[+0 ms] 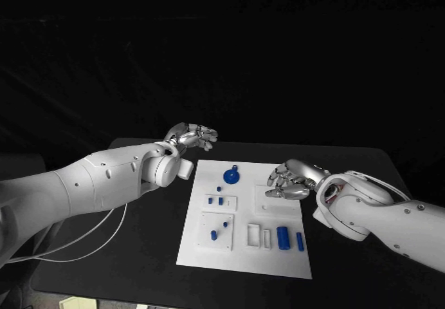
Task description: Assemble the parts on the task board
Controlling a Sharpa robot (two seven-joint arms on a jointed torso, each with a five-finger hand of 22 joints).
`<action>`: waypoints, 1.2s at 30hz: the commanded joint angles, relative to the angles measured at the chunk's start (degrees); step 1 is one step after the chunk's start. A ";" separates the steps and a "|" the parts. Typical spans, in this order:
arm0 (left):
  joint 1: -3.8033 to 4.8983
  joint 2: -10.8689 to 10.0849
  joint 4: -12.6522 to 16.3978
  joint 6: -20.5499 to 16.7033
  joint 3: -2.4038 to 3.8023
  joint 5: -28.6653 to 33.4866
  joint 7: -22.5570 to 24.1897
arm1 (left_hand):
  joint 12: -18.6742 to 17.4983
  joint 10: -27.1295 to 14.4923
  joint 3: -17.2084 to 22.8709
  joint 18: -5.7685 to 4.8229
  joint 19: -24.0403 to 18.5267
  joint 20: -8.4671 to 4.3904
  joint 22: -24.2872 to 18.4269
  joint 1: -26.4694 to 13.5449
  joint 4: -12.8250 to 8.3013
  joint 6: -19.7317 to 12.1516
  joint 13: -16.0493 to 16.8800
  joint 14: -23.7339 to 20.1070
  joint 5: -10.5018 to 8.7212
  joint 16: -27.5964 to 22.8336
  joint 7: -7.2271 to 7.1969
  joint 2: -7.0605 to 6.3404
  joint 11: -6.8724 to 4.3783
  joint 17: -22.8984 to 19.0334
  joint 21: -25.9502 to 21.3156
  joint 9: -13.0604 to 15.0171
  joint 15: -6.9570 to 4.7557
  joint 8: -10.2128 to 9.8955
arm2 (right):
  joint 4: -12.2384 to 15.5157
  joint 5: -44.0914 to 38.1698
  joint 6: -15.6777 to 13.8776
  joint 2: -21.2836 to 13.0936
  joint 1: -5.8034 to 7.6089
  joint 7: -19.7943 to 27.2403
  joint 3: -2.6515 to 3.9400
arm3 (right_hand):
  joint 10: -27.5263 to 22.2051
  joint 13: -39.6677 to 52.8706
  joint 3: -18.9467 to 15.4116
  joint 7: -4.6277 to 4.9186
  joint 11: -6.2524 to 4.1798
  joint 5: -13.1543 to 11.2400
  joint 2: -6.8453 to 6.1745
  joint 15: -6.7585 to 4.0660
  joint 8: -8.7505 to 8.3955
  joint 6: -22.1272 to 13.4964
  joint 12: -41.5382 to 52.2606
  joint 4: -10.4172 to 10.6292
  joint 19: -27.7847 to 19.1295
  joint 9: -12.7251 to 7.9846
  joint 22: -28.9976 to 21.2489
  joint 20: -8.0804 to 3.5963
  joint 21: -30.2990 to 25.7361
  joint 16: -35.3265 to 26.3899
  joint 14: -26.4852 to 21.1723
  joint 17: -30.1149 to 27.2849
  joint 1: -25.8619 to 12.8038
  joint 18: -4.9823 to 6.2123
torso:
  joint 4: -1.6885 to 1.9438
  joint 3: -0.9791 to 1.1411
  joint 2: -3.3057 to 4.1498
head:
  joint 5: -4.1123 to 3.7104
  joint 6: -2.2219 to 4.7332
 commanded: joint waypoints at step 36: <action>-1.09 -3.08 6.64 2.70 -0.13 0.44 1.67 | -0.31 -0.83 -6.46 1.07 -0.42 0.47 0.81 -6.55 0.51 -1.09 -0.30 -0.09 0.73 -1.83 0.35 -0.82 0.72 1.63 -1.52 -0.57 0.17 0.42 | 0.07 9.16 16.16 -1.56 -1.71 -19.08 -6.17 | -7.17 35.61 0.71 -1.71 -1.89 -3.30 2.31 -2.00 -0.30 0.63 38.22 6.52 2.26 4.06 1.24 -2.58 6.28 7.36 0.75 6.73 -13.56 6.75 | -0.71 0.46 -0.54 | -2.92 -0.96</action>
